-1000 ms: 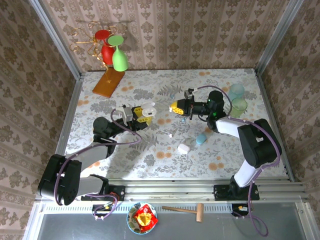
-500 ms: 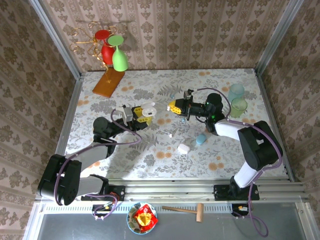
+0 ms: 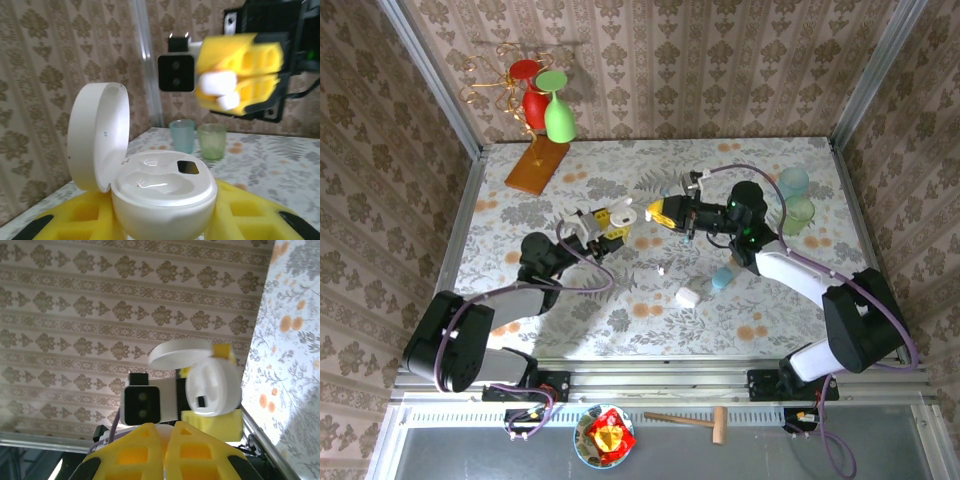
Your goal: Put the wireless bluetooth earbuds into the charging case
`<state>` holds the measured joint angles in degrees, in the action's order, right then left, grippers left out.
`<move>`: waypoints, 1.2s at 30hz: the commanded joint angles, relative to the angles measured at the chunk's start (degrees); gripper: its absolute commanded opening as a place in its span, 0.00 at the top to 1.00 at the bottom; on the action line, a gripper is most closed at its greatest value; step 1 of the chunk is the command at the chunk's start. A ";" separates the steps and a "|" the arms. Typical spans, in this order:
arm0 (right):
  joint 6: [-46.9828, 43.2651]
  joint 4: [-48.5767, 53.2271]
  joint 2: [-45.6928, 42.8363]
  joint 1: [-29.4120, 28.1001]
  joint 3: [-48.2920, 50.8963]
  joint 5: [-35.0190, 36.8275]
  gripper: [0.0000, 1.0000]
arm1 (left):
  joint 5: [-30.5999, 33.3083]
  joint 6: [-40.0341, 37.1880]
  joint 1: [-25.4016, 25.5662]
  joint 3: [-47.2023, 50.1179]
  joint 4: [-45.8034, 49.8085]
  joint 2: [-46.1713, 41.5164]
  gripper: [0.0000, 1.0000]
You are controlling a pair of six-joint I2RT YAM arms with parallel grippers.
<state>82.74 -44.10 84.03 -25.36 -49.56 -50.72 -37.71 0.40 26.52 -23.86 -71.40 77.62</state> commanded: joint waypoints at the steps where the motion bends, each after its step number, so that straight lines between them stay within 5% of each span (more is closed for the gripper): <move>1: -7.15 6.35 -0.98 -2.06 -4.02 3.01 0.98 | 6.75 -4.49 1.92 -1.89 -2.04 0.29 0.75; 19: -27.82 31.78 1.14 -7.65 -16.56 12.04 0.97 | 16.00 -3.30 5.97 -2.47 -2.52 -0.46 0.75; 36: -31.42 32.86 0.70 -10.14 -16.76 18.22 0.98 | 15.26 -3.93 7.45 -2.12 -2.60 -0.39 0.75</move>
<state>52.60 -10.87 85.25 -35.16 -65.32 -35.16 -22.44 -3.09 33.71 -24.56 -71.61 78.04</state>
